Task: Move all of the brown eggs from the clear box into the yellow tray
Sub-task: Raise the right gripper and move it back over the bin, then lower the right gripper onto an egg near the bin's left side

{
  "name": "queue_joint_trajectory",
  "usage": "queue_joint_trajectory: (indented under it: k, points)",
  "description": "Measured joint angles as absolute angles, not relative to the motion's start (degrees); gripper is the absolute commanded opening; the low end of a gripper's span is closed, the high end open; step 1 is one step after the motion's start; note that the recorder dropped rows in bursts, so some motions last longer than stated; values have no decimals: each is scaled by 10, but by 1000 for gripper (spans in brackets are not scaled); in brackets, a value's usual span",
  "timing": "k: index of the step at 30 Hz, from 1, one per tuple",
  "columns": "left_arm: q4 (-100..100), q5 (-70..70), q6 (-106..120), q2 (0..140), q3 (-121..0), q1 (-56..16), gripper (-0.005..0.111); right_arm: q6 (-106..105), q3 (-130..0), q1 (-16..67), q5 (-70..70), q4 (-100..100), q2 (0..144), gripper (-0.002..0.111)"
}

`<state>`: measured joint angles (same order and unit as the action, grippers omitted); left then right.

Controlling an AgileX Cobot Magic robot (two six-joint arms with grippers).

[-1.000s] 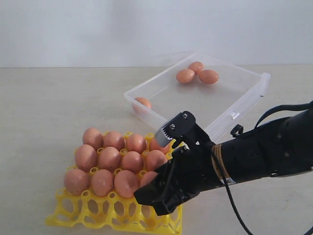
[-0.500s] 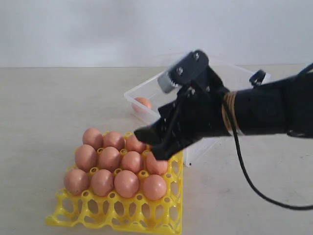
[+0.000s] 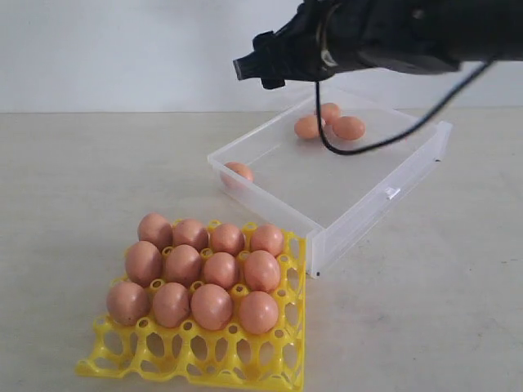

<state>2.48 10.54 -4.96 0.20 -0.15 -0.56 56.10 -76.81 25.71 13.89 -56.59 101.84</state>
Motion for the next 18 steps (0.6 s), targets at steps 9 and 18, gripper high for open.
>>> queue_joint_trajectory:
  k: [9, 18]
  points:
    - [25, 105, -50, 2, -1, -6, 4, 256, -1087, 215, 485, -288, 1265, 63]
    - [25, 105, -50, 2, -1, -6, 4, -81, -1113, 147, 599, -34, 1315, 63]
